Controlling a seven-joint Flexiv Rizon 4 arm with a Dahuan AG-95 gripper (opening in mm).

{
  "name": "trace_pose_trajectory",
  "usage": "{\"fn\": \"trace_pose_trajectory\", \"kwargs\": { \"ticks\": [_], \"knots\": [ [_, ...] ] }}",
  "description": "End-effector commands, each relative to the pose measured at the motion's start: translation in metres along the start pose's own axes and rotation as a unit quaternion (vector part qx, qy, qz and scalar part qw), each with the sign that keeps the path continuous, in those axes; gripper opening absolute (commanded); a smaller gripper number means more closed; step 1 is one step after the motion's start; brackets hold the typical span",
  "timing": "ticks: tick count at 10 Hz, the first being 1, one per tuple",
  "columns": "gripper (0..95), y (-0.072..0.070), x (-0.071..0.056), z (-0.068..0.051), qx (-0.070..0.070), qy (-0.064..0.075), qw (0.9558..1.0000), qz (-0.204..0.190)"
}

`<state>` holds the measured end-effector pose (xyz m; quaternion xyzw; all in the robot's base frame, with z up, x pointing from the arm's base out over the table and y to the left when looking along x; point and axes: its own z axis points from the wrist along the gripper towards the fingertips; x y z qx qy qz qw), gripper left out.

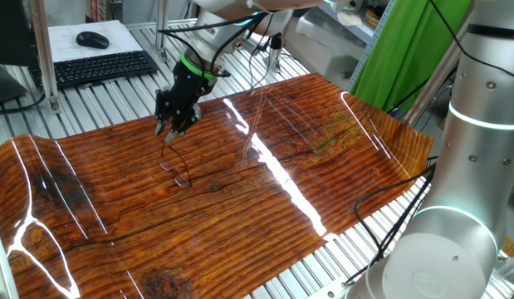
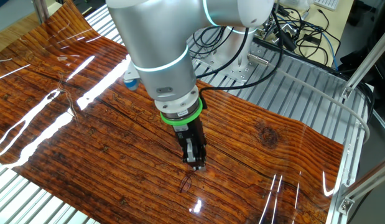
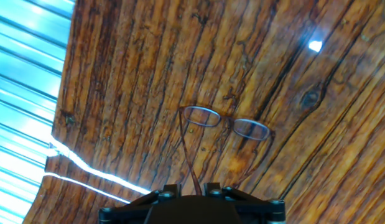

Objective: Unfold the leg of the glasses (with one hand)

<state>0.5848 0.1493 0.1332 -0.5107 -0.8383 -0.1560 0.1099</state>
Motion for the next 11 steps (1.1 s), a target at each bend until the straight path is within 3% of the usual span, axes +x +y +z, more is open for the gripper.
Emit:
{"fn": "trace_pose_trajectory", "kwargs": {
  "ticks": [1, 2, 3, 5, 6, 7, 8, 9, 11],
  "knots": [
    [19.0, 0.002, -0.006, -0.006, 0.02, -0.023, 0.9989, -0.036],
    [19.0, 0.003, -0.012, -0.01, 0.028, -0.034, 0.9976, -0.052],
    [0.0, 0.002, -0.018, -0.014, 0.034, -0.041, 0.9961, -0.07],
    [0.0, 0.001, -0.038, -0.024, 0.061, -0.059, 0.9867, -0.139],
    [0.0, 0.0, -0.051, -0.027, 0.075, -0.074, 0.9761, -0.19],
    [0.0, -0.001, -0.061, -0.027, 0.1, -0.095, 0.96, -0.244],
    [0.0, -0.001, -0.067, -0.027, 0.111, -0.11, 0.9503, -0.269],
    [0.0, -0.002, -0.077, -0.027, 0.126, -0.129, 0.9348, -0.306],
    [0.0, -0.007, -0.099, -0.029, 0.155, -0.131, 0.9046, -0.375]
  ]
}}
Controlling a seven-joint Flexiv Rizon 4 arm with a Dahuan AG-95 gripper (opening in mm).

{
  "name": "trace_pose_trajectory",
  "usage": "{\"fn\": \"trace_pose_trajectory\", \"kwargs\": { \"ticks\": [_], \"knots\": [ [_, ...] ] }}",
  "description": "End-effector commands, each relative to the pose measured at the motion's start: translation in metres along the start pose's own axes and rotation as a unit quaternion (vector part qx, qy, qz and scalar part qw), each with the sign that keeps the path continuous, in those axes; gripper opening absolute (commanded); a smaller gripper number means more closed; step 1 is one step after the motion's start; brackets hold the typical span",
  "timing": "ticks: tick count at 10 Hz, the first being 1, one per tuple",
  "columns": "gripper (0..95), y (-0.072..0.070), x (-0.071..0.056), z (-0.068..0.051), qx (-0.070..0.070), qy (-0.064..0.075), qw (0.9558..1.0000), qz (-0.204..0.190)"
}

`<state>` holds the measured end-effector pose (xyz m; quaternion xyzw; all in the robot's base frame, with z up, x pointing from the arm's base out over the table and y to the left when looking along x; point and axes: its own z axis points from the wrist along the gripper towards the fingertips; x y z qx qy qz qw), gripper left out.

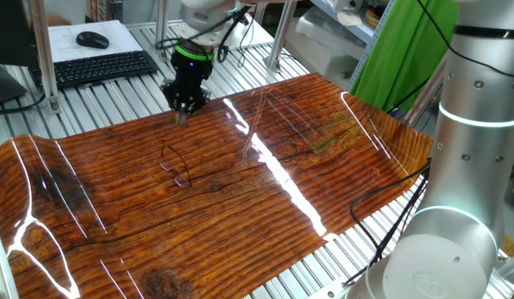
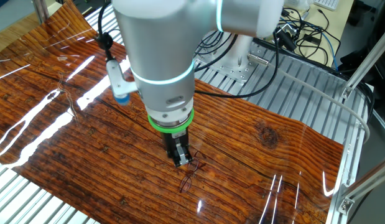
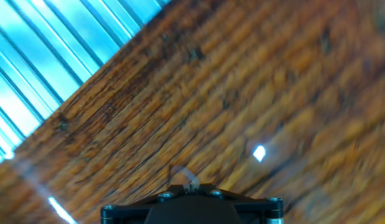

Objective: Unfold the leg of the glasses (with one hand)

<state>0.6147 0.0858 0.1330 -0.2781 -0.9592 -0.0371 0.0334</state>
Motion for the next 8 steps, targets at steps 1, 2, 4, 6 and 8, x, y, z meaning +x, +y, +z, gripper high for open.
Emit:
{"fn": "trace_pose_trajectory", "kwargs": {
  "ticks": [1, 2, 4, 6, 8],
  "knots": [
    [0.0, -0.029, -0.032, 0.007, 0.052, -0.027, 0.9879, -0.144],
    [0.0, -0.035, -0.036, 0.008, 0.052, -0.022, 0.9865, -0.154],
    [0.0, -0.044, -0.043, 0.009, 0.053, -0.018, 0.9852, -0.162],
    [0.0, -0.05, -0.047, 0.011, 0.051, -0.016, 0.9845, -0.167],
    [0.0, -0.058, -0.053, 0.011, 0.051, -0.014, 0.9833, -0.174]
  ]
}}
